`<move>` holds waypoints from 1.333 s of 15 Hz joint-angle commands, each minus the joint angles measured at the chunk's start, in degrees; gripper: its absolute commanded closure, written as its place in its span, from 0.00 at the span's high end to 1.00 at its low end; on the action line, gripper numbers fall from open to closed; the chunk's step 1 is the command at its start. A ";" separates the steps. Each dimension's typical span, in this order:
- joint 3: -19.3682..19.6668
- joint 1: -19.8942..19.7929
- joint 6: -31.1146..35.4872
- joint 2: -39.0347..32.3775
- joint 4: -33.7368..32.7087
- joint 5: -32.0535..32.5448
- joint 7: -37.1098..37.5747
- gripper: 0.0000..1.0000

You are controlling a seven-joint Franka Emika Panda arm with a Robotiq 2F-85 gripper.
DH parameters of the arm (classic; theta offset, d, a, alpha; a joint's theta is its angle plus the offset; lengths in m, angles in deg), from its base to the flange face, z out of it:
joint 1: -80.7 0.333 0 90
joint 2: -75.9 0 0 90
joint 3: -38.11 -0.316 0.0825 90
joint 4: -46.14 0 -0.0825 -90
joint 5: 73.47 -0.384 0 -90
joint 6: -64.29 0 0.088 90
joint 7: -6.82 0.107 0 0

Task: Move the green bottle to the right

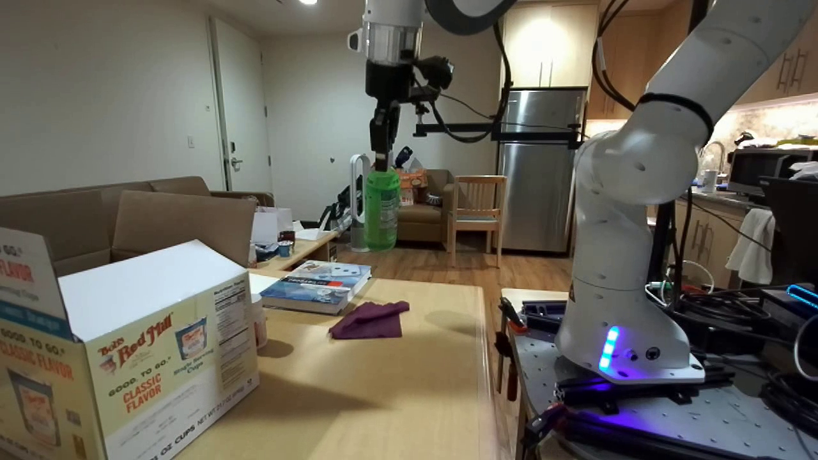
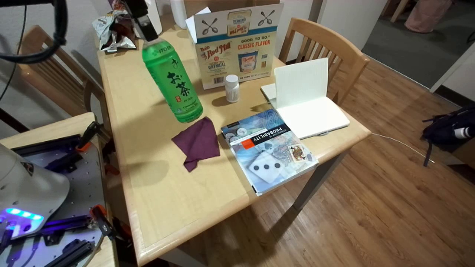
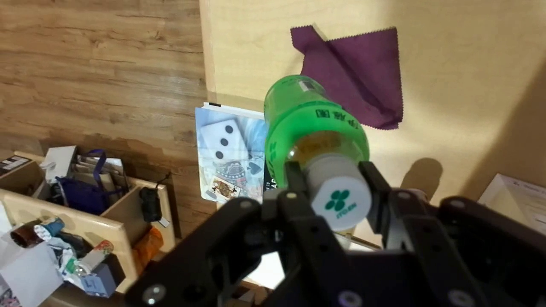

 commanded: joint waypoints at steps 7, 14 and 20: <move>1.19 -3.86 -4.25 3.30 2.02 -2.82 13.46 0.11; -0.30 -3.91 0.94 4.36 5.28 -2.06 15.84 0.11; -2.80 -4.06 2.49 2.85 4.95 -1.43 15.74 0.11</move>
